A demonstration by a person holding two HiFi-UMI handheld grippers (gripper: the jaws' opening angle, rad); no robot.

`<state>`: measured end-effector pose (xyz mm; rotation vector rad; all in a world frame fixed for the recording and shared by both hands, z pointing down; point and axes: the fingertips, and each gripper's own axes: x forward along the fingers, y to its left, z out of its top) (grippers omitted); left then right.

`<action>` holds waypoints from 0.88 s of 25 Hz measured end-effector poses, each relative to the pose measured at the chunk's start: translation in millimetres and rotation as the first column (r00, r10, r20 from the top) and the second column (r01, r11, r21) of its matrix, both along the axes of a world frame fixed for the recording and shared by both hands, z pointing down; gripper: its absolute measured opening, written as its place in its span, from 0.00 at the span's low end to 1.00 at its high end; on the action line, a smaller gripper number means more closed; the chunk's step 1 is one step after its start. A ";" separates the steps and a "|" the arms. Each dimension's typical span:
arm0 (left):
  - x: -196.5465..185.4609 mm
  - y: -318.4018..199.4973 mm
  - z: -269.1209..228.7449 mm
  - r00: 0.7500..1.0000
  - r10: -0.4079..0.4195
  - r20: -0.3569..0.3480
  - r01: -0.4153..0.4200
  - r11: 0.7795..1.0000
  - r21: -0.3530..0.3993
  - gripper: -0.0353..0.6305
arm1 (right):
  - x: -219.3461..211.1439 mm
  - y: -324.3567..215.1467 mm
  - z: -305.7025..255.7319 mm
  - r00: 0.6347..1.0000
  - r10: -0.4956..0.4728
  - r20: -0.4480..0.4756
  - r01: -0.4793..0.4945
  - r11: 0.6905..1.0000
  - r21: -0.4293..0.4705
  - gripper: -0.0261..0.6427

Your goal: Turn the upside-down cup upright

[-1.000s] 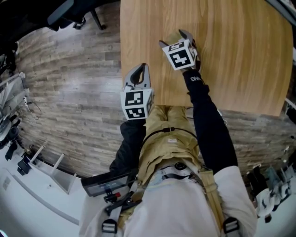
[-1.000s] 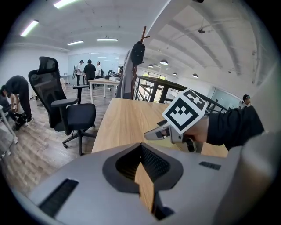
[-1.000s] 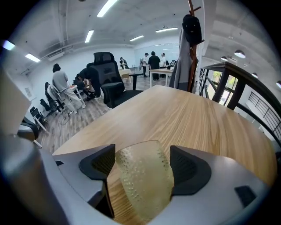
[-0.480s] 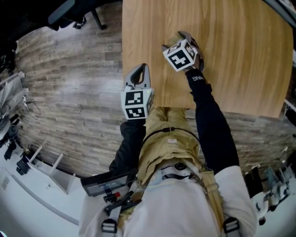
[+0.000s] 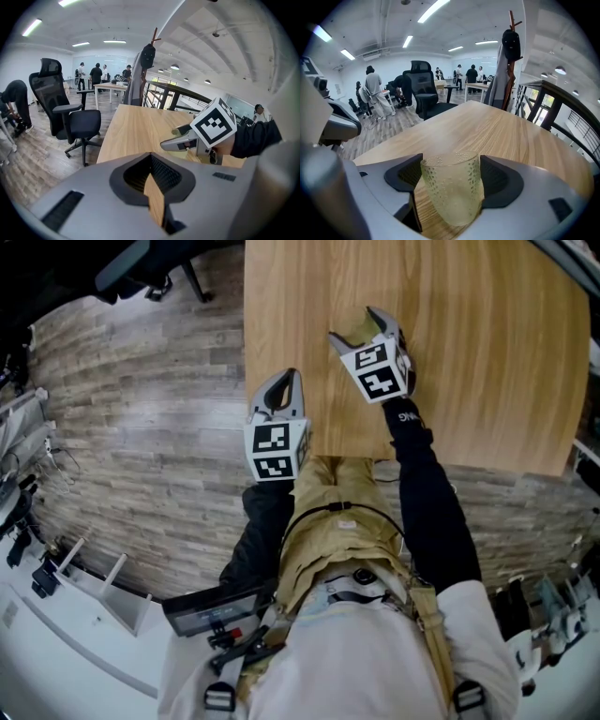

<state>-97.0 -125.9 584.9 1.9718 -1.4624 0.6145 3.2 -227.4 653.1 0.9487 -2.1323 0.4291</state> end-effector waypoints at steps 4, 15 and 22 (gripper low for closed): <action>-0.2 -1.5 -0.7 1.000 0.003 -0.002 -0.003 1.000 -0.001 0.06 | 6.8 2.7 -11.6 0.997 0.049 0.054 -0.052 0.997 0.052 0.62; 13.7 0.9 0.2 1.000 0.025 -0.005 -0.025 1.000 0.001 0.06 | 43.3 26.7 -14.1 0.981 0.154 0.121 -0.162 0.984 0.066 0.62; 13.7 1.6 0.6 1.000 0.026 -0.002 -0.026 1.000 0.004 0.06 | 58.4 34.4 -5.8 0.951 0.249 0.185 -0.258 0.966 0.024 0.62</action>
